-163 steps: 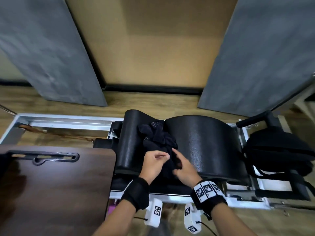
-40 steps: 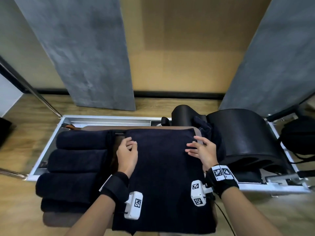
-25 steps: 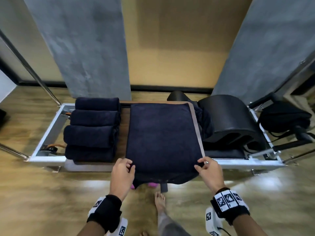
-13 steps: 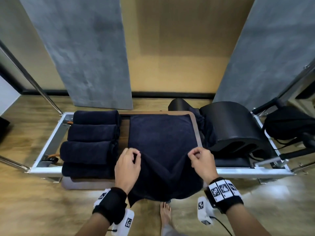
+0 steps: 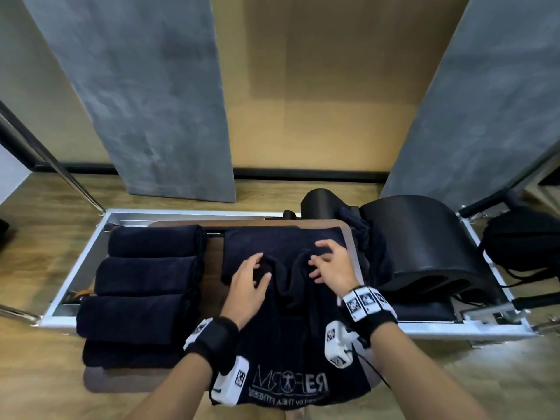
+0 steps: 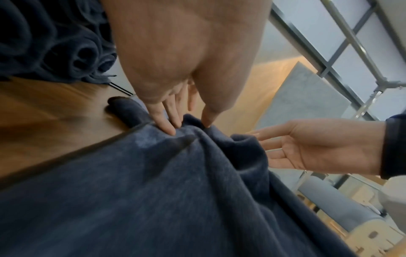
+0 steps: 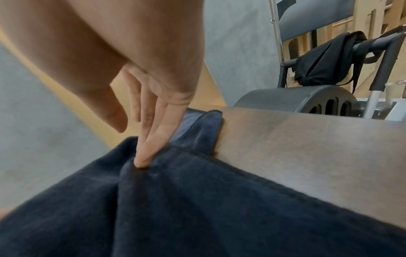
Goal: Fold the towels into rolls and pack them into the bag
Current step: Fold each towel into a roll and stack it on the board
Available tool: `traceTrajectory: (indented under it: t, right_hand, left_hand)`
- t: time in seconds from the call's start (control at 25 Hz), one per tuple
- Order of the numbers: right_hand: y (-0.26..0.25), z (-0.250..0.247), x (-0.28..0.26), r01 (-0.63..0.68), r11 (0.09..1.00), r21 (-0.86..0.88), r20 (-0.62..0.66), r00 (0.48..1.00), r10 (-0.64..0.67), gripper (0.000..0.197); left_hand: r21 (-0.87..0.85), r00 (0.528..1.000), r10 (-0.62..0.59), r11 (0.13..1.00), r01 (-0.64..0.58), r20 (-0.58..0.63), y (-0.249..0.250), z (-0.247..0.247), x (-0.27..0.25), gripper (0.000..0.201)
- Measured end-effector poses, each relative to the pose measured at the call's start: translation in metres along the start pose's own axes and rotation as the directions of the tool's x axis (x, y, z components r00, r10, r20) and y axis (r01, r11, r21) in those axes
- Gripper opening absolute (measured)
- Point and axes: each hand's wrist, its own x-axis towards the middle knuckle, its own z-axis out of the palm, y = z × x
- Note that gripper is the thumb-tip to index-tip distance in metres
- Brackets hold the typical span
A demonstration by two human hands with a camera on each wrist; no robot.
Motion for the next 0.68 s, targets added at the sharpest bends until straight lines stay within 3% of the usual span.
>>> traceTrajectory:
  t: [0.12, 0.2, 0.32, 0.44, 0.56, 0.68]
  right_hand:
    - [0.033, -0.019, -0.021, -0.023, 1.0, -0.017, -0.053, 0.998, 0.022, 0.012]
    - [0.057, -0.033, -0.041, -0.101, 0.982, -0.157, -0.07, 0.993, 0.091, 0.015]
    - [0.084, -0.043, -0.072, -0.224, 0.895, -0.386, 0.057, 0.962, 0.266, 0.033]
    - [0.096, -0.037, -0.096, -0.208, 0.894, -0.398, 0.105, 0.957, 0.27, 0.023]
    - [0.092, -0.034, -0.104, -0.223, 0.948, -0.229, 0.081, 0.966, 0.247, 0.018]
    - [0.075, -0.042, -0.108, -0.209, 0.968, 0.14, -0.016, 0.977, 0.214, 0.016]
  left_hand:
    - [0.161, 0.989, 0.035, 0.987, -0.012, -0.144, -0.024, -0.005, -0.038, 0.035]
    - [0.27, 0.977, -0.05, 0.957, 0.106, -0.207, -0.03, -0.008, -0.062, 0.029]
    - [0.377, 0.977, -0.161, 0.903, 0.203, -0.142, -0.032, -0.014, -0.089, 0.034]
    - [0.413, 0.984, -0.152, 0.894, 0.175, -0.088, -0.03, -0.018, -0.103, 0.018]
    - [0.274, 0.975, -0.152, 0.942, 0.192, -0.163, -0.03, -0.02, -0.104, 0.018]
    - [-0.161, 0.933, -0.236, 0.967, 0.197, -0.272, -0.03, -0.028, -0.097, 0.009]
